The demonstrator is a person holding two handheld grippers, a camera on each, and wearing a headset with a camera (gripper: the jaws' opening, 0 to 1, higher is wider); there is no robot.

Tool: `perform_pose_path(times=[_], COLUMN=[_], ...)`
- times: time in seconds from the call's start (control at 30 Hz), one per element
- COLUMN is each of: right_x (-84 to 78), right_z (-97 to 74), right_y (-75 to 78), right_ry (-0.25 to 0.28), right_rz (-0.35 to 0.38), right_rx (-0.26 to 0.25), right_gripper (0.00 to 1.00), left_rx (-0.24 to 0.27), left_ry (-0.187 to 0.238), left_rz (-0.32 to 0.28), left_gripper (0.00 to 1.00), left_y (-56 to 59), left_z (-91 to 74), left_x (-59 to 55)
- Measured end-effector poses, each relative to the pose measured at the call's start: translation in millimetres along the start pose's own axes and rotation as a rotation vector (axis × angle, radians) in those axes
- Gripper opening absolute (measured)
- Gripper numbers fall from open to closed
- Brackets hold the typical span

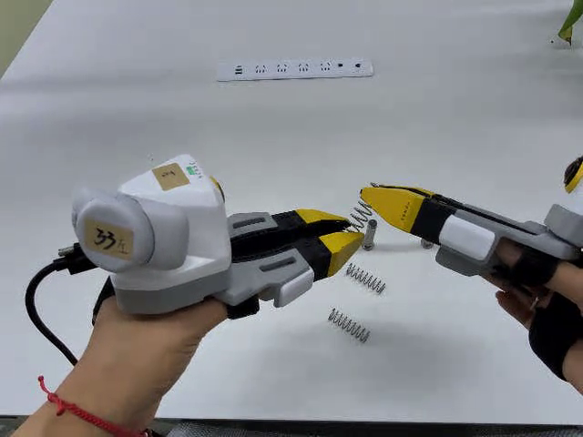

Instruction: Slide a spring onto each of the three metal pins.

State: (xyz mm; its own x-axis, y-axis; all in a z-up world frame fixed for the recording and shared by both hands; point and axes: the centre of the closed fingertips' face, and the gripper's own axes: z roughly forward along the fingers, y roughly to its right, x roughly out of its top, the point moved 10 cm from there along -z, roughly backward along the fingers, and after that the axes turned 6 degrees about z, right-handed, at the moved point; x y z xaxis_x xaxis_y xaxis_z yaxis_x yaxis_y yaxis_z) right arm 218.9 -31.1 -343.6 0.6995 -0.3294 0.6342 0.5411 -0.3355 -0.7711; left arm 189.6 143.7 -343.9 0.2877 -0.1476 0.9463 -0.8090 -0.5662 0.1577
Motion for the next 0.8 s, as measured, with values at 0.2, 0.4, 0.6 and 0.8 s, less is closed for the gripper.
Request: perform_pose_path(times=[0.2,0.4,0.6,0.8], right_x=[1.0,2.7,5.4,6.6], right_z=[0.7,0.1,-1.6,-2.6], right_y=[-2.2,-4.2,-4.0,-8.5], right_ry=[-0.003,-0.009,-0.032,-0.07], right_rz=[0.008,-0.009,-0.048,-0.114], right_rx=[0.01,0.015,0.021,0.022], right_gripper=[0.16,0.12,0.12,0.11], left_rx=[-0.011,-0.018,-0.029,-0.039], left_ry=[0.01,0.01,0.006,0.0], left_rz=[0.005,0.006,0.008,0.011], left_gripper=[0.1,0.1,0.1,0.11], left_y=[1.8,2.6,3.9,5.1], left_z=[0.8,1.6,2.6,3.9], left_x=[1.5,1.8,1.6,1.1])
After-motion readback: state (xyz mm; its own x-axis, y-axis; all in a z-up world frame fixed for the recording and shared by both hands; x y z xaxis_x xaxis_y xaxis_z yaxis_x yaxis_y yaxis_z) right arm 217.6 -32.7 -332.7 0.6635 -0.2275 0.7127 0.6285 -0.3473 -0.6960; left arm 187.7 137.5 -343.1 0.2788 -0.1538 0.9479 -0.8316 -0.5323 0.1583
